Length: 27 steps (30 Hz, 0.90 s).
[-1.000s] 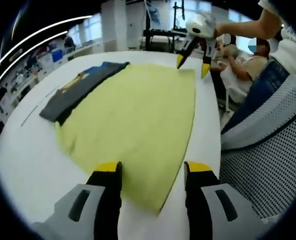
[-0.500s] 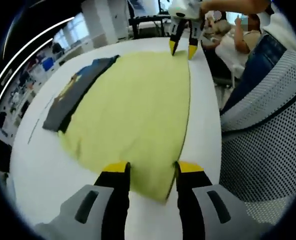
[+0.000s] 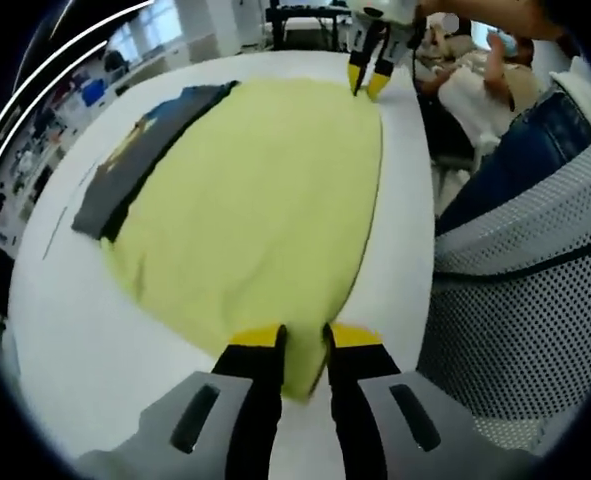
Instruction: Fold the garment on the visible template until the final outline fits inside the template.
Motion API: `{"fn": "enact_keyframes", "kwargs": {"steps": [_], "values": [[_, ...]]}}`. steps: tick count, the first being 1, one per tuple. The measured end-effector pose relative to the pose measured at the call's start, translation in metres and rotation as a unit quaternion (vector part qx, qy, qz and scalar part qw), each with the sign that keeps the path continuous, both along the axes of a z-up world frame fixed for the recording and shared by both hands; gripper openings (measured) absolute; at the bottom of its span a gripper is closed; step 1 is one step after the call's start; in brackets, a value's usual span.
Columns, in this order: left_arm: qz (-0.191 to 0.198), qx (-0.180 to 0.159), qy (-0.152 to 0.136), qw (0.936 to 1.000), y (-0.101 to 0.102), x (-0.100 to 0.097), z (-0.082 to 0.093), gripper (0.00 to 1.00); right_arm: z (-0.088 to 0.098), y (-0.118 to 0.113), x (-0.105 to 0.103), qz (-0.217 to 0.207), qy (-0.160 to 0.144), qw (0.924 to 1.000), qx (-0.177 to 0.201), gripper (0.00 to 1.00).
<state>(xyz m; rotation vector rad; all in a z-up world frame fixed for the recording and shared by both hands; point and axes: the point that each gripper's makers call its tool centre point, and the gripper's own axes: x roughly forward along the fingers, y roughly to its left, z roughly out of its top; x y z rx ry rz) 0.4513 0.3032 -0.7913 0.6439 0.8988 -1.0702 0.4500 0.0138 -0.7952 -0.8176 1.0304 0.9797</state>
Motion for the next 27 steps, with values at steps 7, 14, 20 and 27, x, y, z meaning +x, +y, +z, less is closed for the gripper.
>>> {"fn": "enact_keyframes", "kwargs": {"steps": [7, 14, 20, 27], "values": [[-0.011, 0.01, -0.014, 0.9998, 0.004, 0.004, -0.001, 0.03, -0.001, 0.002, -0.001, -0.012, 0.013, 0.9998, 0.009, 0.03], [-0.014, 0.01, -0.015, 0.9997, 0.003, 0.003, 0.001, 0.01, -0.001, 0.003, -0.001, -0.013, 0.013, 0.9997, 0.017, 0.0], [-0.007, 0.004, -0.009, 0.9999, 0.005, 0.004, 0.009, 0.01, 0.014, 0.002, -0.001, -0.027, 0.006, 0.999, 0.035, 0.0], [-0.004, 0.006, 0.006, 1.0, 0.006, 0.001, 0.02, 0.01, 0.029, 0.006, -0.004, -0.028, 0.009, 0.9986, 0.043, 0.0]]}}
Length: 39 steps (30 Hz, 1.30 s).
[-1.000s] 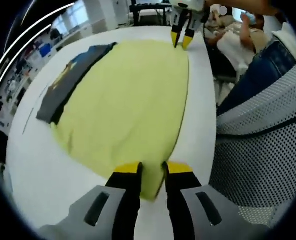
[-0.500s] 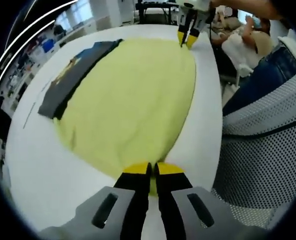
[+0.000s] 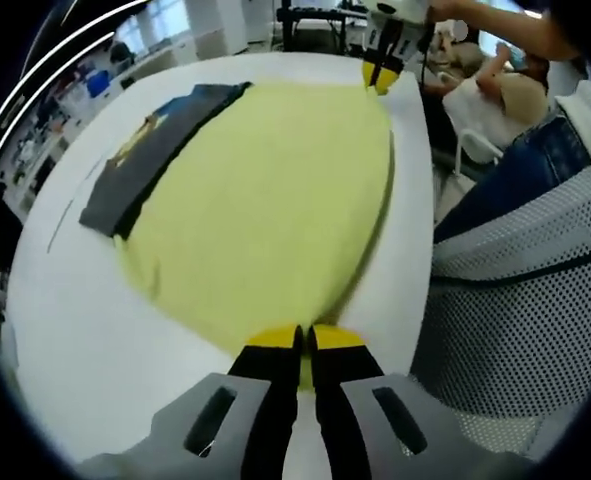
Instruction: Fold the garment on the visible template until the final outline fits inside the template.
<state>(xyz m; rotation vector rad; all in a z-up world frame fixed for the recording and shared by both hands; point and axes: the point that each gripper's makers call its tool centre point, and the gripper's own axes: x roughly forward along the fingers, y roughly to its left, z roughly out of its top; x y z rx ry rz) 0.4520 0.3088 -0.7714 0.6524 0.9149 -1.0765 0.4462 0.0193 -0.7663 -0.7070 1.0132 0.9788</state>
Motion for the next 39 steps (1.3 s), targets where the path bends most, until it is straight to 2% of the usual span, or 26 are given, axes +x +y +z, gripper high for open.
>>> {"fn": "enact_keyframes", "kwargs": {"steps": [8, 12, 18, 32, 39], "values": [[0.007, -0.006, 0.008, 0.9999, 0.002, -0.004, 0.016, 0.01, 0.014, 0.004, -0.005, 0.02, 0.001, 0.9998, 0.003, 0.0], [0.0, -0.003, 0.012, 0.9999, 0.004, -0.01, 0.022, 0.01, 0.021, 0.007, -0.01, 0.029, 0.011, 0.9995, 0.01, 0.0], [0.003, -0.016, 0.033, 0.9993, 0.004, -0.017, 0.036, 0.01, 0.034, 0.007, -0.018, 0.044, 0.02, 0.9988, 0.009, 0.0], [0.003, -0.033, 0.053, 0.998, 0.005, -0.03, 0.062, 0.01, 0.064, 0.007, -0.024, 0.045, 0.017, 0.9986, 0.02, 0.0], [0.018, -0.043, 0.068, 0.9966, 0.007, -0.035, 0.075, 0.01, 0.073, 0.009, -0.031, 0.046, 0.03, 0.9982, 0.025, 0.0]]}}
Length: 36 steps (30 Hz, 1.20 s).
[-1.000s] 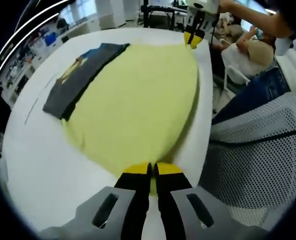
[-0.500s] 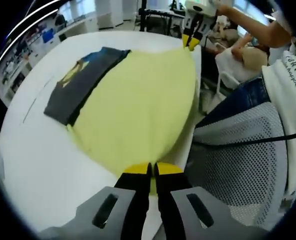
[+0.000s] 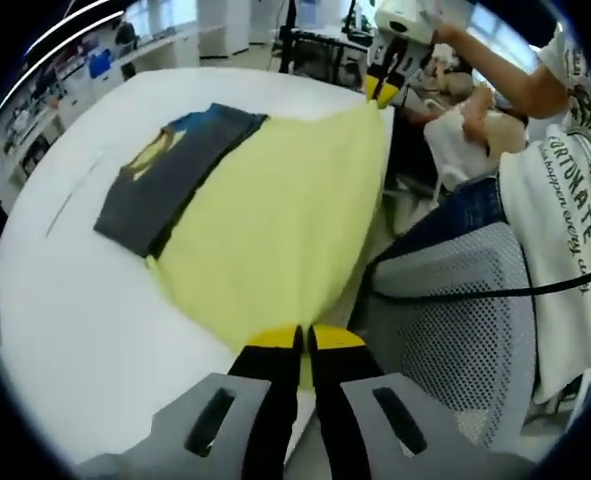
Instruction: Fold the garment on the visible template until the final outline fits inside the template.
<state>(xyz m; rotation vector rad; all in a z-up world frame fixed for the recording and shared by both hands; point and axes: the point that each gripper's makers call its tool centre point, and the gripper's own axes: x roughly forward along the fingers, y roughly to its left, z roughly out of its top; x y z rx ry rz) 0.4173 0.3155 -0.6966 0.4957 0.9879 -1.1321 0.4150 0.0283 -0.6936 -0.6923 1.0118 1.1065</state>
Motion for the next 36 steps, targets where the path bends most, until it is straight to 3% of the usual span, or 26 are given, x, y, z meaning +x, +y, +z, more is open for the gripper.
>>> {"fn": "enact_keyframes", "kwargs": {"steps": [19, 36], "values": [[0.0, 0.003, 0.024, 0.9997, 0.002, -0.013, 0.018, 0.01, 0.019, 0.005, -0.013, -0.002, 0.02, 0.9998, -0.001, 0.0], [0.035, -0.004, -0.051, 0.9981, 0.006, 0.035, 0.032, 0.01, 0.027, 0.004, 0.024, -0.017, -0.039, 0.9991, -0.006, 0.0]]}}
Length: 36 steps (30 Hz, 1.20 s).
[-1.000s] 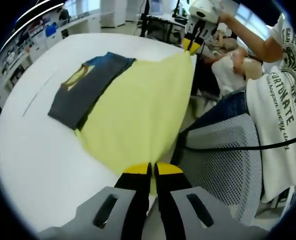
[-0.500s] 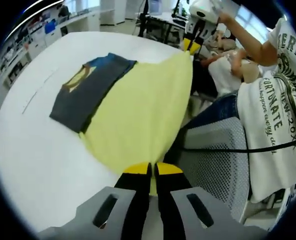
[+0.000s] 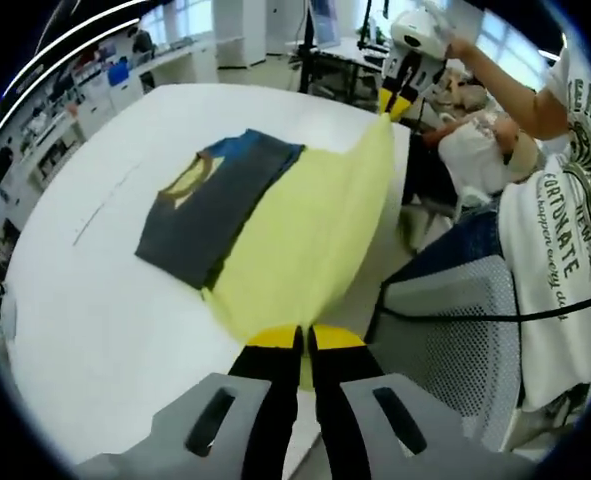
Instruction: Fold the garment on the visible template until the final outline fits inside the template.
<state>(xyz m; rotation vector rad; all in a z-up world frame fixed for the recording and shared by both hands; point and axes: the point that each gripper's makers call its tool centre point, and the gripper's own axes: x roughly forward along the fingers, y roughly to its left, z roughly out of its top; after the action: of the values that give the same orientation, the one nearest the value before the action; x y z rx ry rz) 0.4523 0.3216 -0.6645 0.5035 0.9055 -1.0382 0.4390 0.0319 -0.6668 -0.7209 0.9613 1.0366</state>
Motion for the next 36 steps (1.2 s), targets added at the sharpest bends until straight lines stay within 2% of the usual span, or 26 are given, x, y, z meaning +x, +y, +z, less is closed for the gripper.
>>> {"fn": "enact_keyframes", "kwargs": {"steps": [6, 10, 13, 17, 21, 27, 36], "values": [[0.008, -0.002, -0.018, 0.9998, -0.001, 0.016, 0.003, 0.01, -0.001, -0.002, 0.018, -0.022, -0.025, 0.9994, -0.006, 0.0], [0.013, 0.001, -0.04, 0.9991, -0.001, 0.029, 0.005, 0.01, 0.0, -0.003, 0.026, -0.027, -0.039, 0.9988, -0.008, 0.0], [0.032, -0.005, -0.039, 0.9987, -0.002, 0.037, 0.006, 0.01, 0.001, -0.005, 0.037, -0.039, -0.056, 0.9976, -0.011, 0.0], [0.033, 0.0, -0.057, 0.9978, -0.002, 0.047, 0.009, 0.01, 0.003, -0.006, 0.048, -0.044, -0.08, 0.9957, -0.013, 0.0], [0.036, 0.007, -0.085, 0.9957, -0.003, 0.061, 0.013, 0.01, 0.006, -0.008, 0.059, -0.053, -0.102, 0.9933, -0.016, 0.0], [0.056, 0.0, -0.108, 0.9925, -0.003, 0.078, 0.018, 0.01, 0.009, -0.01, 0.078, -0.069, -0.132, 0.9887, -0.014, 0.0], [0.063, 0.001, -0.153, 0.9862, -0.005, 0.096, 0.021, 0.01, 0.008, -0.013, 0.095, -0.091, -0.153, 0.9839, -0.013, 0.0]]}}
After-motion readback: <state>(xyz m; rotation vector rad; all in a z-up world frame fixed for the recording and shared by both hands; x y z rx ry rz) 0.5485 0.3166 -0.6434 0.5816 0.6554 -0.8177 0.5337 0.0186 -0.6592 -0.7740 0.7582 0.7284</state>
